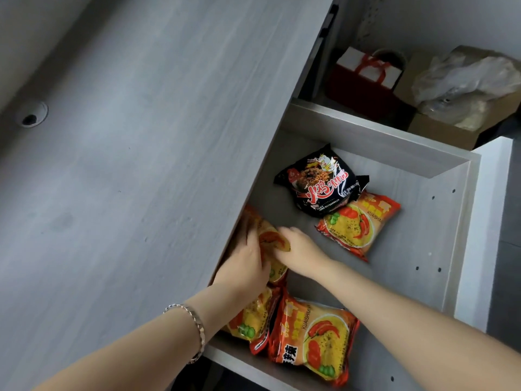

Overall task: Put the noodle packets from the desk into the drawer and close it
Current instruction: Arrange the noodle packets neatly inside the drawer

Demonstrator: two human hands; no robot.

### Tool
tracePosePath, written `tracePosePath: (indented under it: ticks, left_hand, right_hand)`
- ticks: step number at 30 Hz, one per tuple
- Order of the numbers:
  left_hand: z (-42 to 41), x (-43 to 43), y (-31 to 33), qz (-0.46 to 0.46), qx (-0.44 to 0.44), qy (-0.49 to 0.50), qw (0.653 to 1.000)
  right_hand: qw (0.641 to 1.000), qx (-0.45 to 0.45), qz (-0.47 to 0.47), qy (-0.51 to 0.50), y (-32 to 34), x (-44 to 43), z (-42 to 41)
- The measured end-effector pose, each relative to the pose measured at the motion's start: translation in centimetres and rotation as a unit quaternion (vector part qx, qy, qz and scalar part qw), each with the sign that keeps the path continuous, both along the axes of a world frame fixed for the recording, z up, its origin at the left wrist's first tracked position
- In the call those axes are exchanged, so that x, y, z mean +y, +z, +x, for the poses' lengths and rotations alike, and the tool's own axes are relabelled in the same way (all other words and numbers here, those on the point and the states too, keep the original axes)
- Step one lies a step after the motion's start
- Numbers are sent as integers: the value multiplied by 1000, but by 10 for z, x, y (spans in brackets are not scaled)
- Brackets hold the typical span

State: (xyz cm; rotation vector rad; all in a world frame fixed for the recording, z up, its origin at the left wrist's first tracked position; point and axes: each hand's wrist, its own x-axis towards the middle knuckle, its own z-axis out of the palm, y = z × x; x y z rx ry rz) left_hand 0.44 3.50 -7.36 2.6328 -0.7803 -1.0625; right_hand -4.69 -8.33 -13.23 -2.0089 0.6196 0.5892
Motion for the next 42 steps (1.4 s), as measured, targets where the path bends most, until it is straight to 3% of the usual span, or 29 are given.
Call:
tracePosePath:
  ticks: [2,4,6,7,9,11,13,15,23,26,31,33,36,39,42]
  left_hand:
    - [6,-8,-6,-6,-19,-50,999]
    - [12,-16,-14,43,-22,-165,985]
    - [16,-24,-20,107,-34,-278,954]
    - [17,-29,-20,130,-29,-289,948]
    - [19,-37,-19,148,-10,-269,952]
    - [19,-43,-15,164,0,-264,950]
    - [18,-46,-15,178,3,-264,948]
    - [16,-44,-19,182,3,-261,948]
    - [20,-36,-28,171,17,-257,951]
    - [24,-36,-29,157,32,-246,956]
    - [24,-34,-32,154,24,-247,956]
    - [24,-34,-32,158,27,-247,956]
    - [26,-35,-29,165,12,-269,949]
    - [32,-39,-26,179,-2,-292,940]
    - [40,-48,-26,163,-21,-303,939]
  right_hand:
    - [999,-1,31,23,0,-9,-10]
    - [999,-29,0,-16,1,-21,-20]
    - [978,-101,-97,-153,4,-34,-30]
    - [950,-112,-160,-243,7,-41,-33]
    - [879,-45,-226,-418,9,-58,-37]
    - [836,100,-170,-512,3,-75,-36]
    - [823,188,-121,-522,-4,-83,-31]
    - [820,209,-101,-524,-11,-85,-21]
    - [832,213,-123,-497,-21,-88,-24]
    - [862,198,-143,-445,-12,-83,-61]
    - [956,166,-214,-110,8,-59,-128]
    - [968,123,-215,33,9,-59,-131]
    - [967,66,-204,137,4,-58,-114]
    - [968,43,-152,193,-2,-51,-96]
    - [990,31,-98,92,-4,-52,-90]
